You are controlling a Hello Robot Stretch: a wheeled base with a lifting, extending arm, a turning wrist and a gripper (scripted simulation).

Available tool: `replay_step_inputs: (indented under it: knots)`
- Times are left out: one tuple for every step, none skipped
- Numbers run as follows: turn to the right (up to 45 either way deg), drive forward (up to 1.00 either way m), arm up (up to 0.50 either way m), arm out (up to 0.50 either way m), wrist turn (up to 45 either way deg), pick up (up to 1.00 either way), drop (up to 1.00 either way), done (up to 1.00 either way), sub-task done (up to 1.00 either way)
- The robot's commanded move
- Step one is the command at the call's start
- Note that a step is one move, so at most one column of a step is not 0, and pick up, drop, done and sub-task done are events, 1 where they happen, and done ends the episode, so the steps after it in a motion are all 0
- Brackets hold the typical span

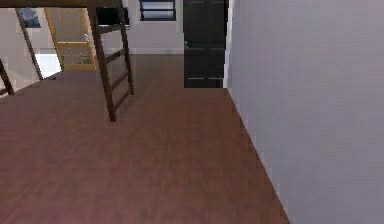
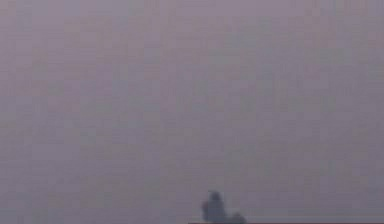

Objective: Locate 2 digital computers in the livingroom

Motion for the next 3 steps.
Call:
replay_step_inputs:
  knots:
    - [-9.0, 0.00, 0.00, 0.00, 0.0, 0.00, 0.00, 0.00, 0.00]
    - [0.0, 1.00, 0.00, 0.00, 0.0, 0.00, 0.00, 0.00, 0.00]
    - [0.0, 1.00, 0.00, 0.00, 0.0, 0.00, 0.00, 0.00, 0.00]
